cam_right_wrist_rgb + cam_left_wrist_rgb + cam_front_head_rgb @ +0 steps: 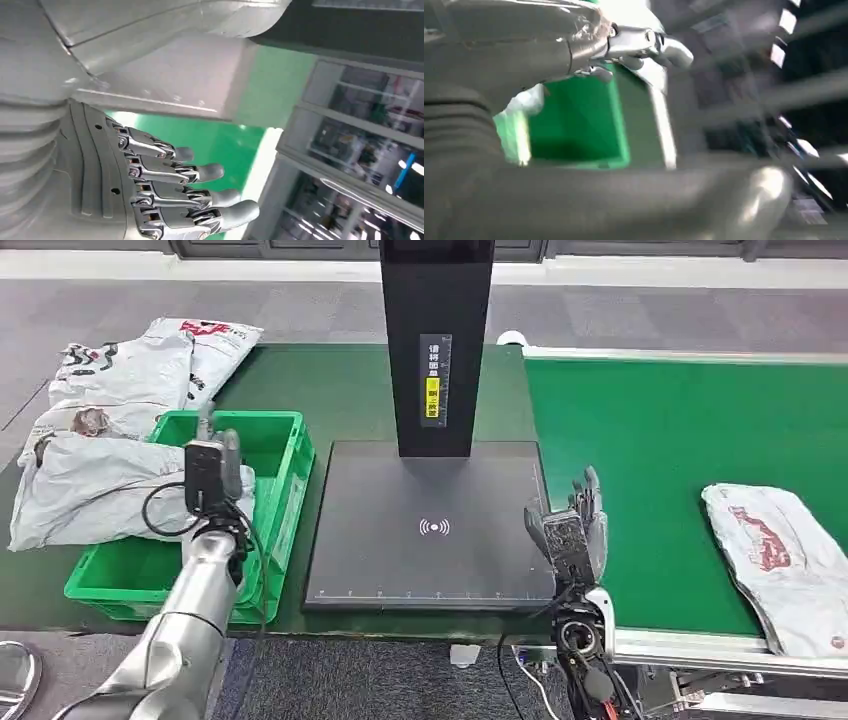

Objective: Moved the parcel from conveyor to table for the left to box.

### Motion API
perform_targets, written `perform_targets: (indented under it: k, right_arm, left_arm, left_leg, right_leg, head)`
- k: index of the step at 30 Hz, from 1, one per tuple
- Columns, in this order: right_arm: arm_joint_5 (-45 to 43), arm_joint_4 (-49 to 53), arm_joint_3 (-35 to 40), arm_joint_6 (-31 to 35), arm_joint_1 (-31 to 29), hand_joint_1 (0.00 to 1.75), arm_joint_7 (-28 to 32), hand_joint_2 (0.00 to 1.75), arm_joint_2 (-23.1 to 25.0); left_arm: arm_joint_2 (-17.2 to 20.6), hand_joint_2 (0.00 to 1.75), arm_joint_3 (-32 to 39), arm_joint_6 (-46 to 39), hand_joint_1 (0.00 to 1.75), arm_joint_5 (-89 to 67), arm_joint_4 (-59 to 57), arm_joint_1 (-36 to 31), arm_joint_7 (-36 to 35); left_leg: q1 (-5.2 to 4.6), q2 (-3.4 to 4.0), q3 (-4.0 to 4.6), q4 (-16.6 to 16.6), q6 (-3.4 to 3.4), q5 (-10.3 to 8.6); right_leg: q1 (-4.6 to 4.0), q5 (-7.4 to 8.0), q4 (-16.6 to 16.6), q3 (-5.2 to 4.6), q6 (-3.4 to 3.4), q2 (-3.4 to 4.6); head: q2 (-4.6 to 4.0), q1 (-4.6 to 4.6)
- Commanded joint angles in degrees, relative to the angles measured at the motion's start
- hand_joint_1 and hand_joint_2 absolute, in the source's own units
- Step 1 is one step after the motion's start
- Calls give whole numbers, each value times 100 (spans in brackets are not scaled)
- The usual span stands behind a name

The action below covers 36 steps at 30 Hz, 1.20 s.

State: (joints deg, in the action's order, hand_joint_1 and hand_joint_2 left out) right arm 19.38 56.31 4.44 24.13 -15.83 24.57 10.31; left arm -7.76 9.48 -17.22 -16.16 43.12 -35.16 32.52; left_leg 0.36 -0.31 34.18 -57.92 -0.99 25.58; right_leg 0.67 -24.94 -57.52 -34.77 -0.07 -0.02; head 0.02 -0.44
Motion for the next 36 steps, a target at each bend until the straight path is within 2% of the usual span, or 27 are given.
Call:
perform_targets:
  k: [1,5,10,15,21,26,30,36]
  right_arm:
    - [105,-787,149,80,-699,0,-49,175,23]
    - [85,-793,154,79,-688,0,-19,175,14]
    - [93,-1051,226,127,-841,0,64,175,28]
    - [94,-1354,340,283,-1050,0,103,175,41]
    - [539,-1672,590,496,-1158,0,-179,175,28]
    - [1119,-2030,621,1048,-1236,0,-565,175,-45]
    - [1311,-2049,578,987,-1198,0,-609,175,-72]
    - [1391,-2039,596,1008,-1190,0,-668,175,-66]
  left_arm:
    - [-355,175,-1353,175,0,401,77,373,40]
    - [-310,175,-1377,190,0,448,73,362,45]
    - [-445,175,-1541,335,0,678,-111,346,201]
    - [-564,175,-1717,449,0,993,-700,-26,268]
    - [-595,175,-1914,577,0,1161,-1174,-131,387]
    - [-712,175,-1963,559,0,1307,-1387,-194,286]
    - [-738,175,-2133,889,0,1410,-1577,-311,68]
    - [-741,175,-2184,893,0,1389,-1604,-321,28]
  left_leg:
    - [-3,4,-21,13,4,-2]
    - [0,2,-9,5,9,-2]
    - [-1,9,-19,14,8,-2]
    - [3,-6,-10,6,9,-4]
    - [3,0,-9,9,8,-6]
    - [3,-2,-3,2,8,-2]
    - [2,-8,-2,3,9,-3]
    - [0,-2,2,3,8,-4]
  right_leg:
    - [2,2,14,20,5,2]
    - [-2,0,7,11,6,-6]
    - [-4,3,13,15,7,4]
    - [-13,2,12,15,10,-10]
    - [-8,4,13,10,9,-4]
    - [-9,0,5,4,10,-5]
    - [-9,-1,7,3,10,-11]
    - [-6,0,4,-4,10,-5]
  head:
    - [-2,0]
    - [-2,0]
    - [-2,0]
    - [0,2]
    - [-2,2]
    - [-2,0]
    - [0,2]
    - [0,2]
